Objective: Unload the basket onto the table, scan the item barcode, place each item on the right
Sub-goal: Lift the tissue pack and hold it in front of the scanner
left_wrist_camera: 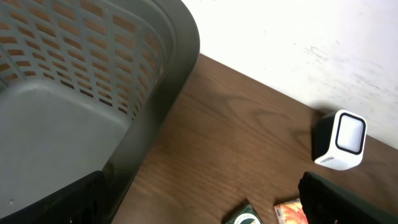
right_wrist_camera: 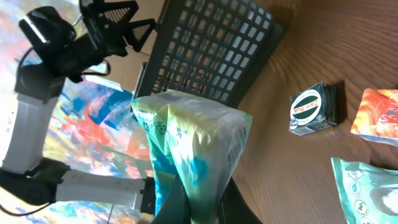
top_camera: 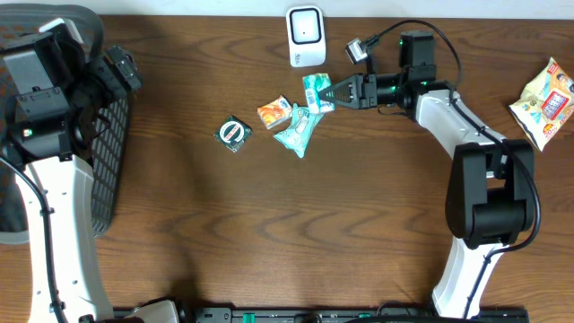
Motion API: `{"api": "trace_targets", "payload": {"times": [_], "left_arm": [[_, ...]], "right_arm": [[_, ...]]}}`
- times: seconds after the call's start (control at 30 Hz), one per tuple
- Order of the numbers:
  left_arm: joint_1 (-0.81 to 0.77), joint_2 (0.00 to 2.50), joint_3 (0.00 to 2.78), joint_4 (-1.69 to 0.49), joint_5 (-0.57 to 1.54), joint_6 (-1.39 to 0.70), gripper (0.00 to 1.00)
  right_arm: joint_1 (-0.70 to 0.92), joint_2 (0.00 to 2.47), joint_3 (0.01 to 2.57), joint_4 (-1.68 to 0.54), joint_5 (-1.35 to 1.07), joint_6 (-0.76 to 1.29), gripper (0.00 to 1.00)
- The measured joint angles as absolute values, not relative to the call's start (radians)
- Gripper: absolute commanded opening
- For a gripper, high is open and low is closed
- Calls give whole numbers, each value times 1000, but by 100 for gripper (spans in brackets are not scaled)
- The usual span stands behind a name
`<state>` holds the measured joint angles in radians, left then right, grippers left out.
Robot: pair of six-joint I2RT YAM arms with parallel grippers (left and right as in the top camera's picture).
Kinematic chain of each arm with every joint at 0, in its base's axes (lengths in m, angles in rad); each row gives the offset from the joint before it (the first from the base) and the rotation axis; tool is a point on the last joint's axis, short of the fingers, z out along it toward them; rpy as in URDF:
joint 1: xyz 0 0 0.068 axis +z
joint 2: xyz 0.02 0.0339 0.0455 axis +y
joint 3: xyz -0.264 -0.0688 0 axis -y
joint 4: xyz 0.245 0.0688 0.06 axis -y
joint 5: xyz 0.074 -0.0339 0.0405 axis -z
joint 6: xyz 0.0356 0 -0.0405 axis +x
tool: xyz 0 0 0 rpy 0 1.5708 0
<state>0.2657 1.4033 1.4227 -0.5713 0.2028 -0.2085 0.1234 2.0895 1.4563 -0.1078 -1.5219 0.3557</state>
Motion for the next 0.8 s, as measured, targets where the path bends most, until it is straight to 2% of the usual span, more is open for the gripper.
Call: {"api": "trace_targets", "payload": {"times": [0.2,0.4,0.6,0.8], "left_arm": [[266,1403,1423,-571,203,-208,98],[266,1403,1423,-571,203,-208,98],[266,1403,1423,-571,203,-209,98],[266,1403,1423,-572,202,-209,98]], "right_arm": [[171,2090,1458,-184,-1336,366,1],[252,2090,1472,-424,-1005,302,1],[279,2090,1651,-827,-521,187,1],[299,2090,1845,-868,-94,75,1]]}}
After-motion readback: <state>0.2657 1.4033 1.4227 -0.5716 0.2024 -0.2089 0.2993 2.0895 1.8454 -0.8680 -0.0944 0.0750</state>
